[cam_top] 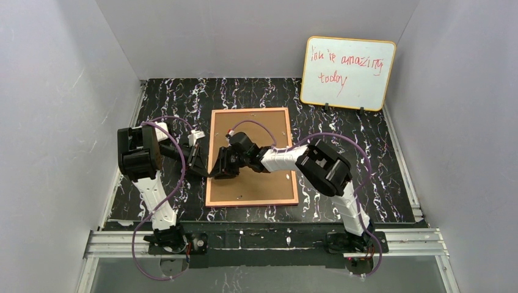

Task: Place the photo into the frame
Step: Install the photo frame at the center of the board.

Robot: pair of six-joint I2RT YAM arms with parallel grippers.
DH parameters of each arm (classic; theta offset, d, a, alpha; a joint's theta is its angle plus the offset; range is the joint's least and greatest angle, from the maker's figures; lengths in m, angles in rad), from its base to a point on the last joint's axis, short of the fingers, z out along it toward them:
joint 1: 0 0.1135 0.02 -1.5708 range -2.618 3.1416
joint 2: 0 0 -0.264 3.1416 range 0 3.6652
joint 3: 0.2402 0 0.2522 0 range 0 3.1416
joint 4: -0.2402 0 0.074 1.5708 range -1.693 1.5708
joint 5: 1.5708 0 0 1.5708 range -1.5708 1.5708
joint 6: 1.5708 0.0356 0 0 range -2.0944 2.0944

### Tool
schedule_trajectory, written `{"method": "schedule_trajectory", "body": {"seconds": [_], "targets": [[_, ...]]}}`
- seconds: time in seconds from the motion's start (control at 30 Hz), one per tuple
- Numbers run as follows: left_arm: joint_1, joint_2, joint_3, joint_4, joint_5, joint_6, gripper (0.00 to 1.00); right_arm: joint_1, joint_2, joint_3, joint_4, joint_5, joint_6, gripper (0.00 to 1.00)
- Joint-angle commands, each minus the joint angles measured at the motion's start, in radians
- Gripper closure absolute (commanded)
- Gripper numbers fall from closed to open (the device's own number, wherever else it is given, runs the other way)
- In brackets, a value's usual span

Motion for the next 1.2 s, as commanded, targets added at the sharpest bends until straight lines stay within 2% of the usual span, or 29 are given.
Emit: {"method": "schedule_trajectory", "body": {"seconds": [0.0, 0.33, 0.6, 1.17], "targets": [[-0.021, -0.006, -0.021, 0.051, -0.043, 0.034, 0.91, 0.020, -0.061, -0.067, 0.006, 0.103, 0.011, 0.58], [-0.022, -0.020, -0.018, 0.055, -0.046, 0.019, 0.92, 0.021, -0.072, -0.072, -0.037, 0.122, 0.005, 0.58], [-0.021, -0.017, -0.029, 0.058, -0.042, 0.028, 0.92, 0.020, -0.023, -0.037, -0.006, 0.106, 0.040, 0.58], [-0.026, -0.009, -0.035, 0.062, -0.032, 0.037, 0.92, 0.019, 0.025, 0.009, 0.004, 0.173, 0.096, 0.61]]}}
